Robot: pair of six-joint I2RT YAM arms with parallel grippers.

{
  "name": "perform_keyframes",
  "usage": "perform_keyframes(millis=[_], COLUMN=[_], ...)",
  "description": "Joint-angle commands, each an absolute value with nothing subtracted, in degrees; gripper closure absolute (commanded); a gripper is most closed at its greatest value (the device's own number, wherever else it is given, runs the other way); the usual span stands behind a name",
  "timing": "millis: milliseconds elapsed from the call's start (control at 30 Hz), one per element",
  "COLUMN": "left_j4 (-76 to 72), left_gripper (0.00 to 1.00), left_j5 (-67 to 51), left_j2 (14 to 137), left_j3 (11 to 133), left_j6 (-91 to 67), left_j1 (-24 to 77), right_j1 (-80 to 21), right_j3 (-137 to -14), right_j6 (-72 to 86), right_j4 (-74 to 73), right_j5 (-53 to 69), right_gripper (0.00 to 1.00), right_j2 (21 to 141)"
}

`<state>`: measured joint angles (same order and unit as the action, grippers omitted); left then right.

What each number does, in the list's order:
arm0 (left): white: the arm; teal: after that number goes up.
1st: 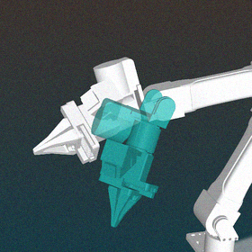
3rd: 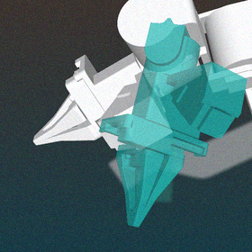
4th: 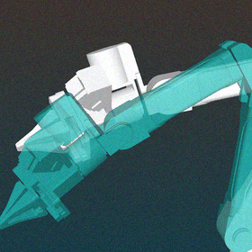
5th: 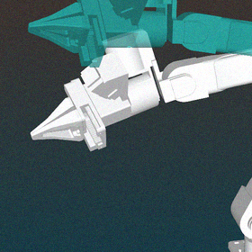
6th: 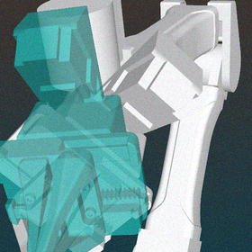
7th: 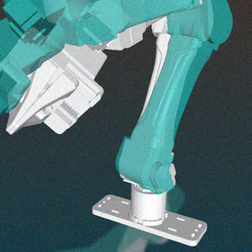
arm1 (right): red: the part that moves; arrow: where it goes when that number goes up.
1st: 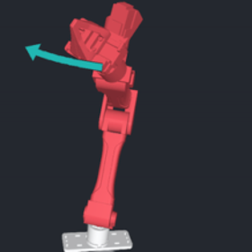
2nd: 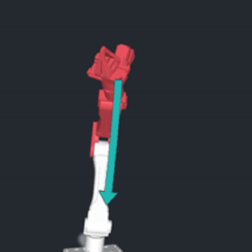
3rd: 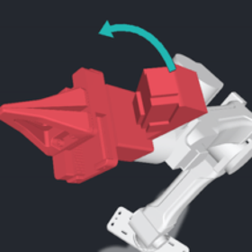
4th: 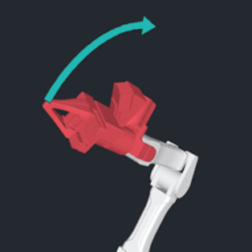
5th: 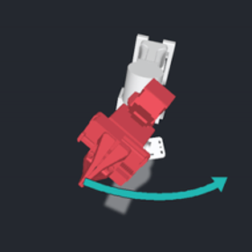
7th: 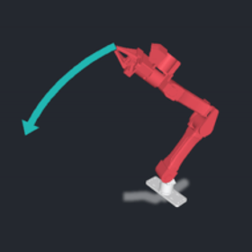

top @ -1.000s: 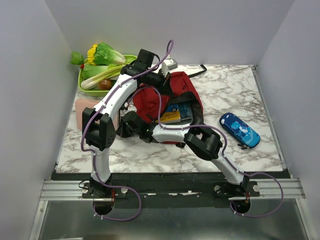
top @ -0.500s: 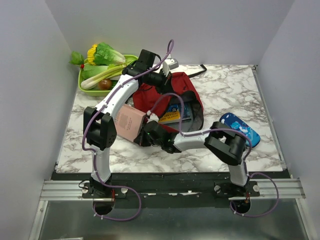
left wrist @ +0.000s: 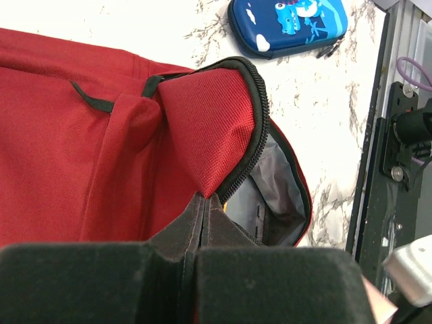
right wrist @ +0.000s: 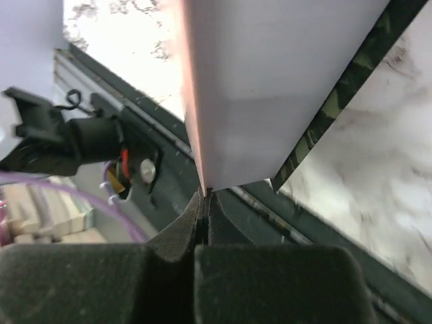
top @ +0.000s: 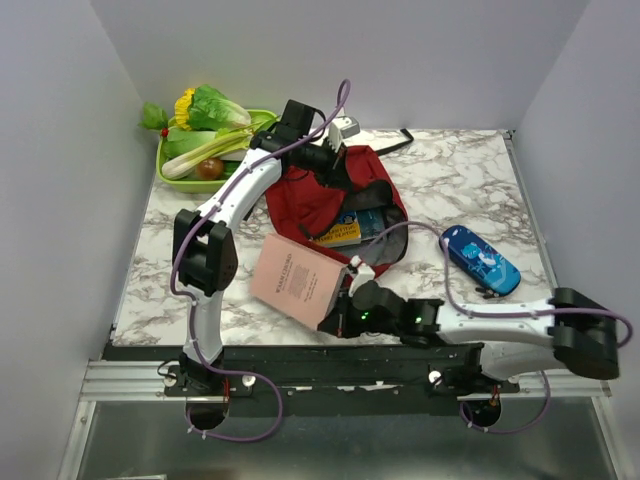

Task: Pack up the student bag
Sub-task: Move the book to the center of the board.

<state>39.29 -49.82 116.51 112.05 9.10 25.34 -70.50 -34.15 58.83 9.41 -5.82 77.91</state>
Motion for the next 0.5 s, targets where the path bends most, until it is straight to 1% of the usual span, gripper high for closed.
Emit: perform_keyframes(millis=[0,33,67,167,300,467], left_j4=[37.09,37.18,37.26,37.35,38.14,39.64], left_gripper=[1.0,1.0,1.0,1.0,1.0,1.0], left_j5=[-49.66,-49.66,-49.66,-49.22,-48.78,-48.6], left_j2=[117.25,117.33,117.42,117.51,118.21,117.95], left_j3=[115.31,116.01,116.28,117.86,119.35,118.22], left_j6=[8.26,8.35,8.26,8.17,8.17,9.75], left_j1=[26.28,26.45,26.63,27.16,27.42,27.86], right_j1=[-72.15,-72.25,-72.33,-72.51,-72.51,-72.42], right_j3=[-32.08,-31.56,-31.12,-29.97,-30.85,-32.69], right_j6=[62.92,64.5,65.38,69.6,75.67,79.36], right_j4=[-9.81,-12.28,-16.57,-26.06,-38.3,-49.71], right_j5=[-13.61,-14.41,-14.94,-17.31,-23.97,-29.52], right_gripper=[0.99,0.99,0.99,0.99,0.99,0.99], right_j2=[62.35,59.62,54.46,47.92,35.29,26.46])
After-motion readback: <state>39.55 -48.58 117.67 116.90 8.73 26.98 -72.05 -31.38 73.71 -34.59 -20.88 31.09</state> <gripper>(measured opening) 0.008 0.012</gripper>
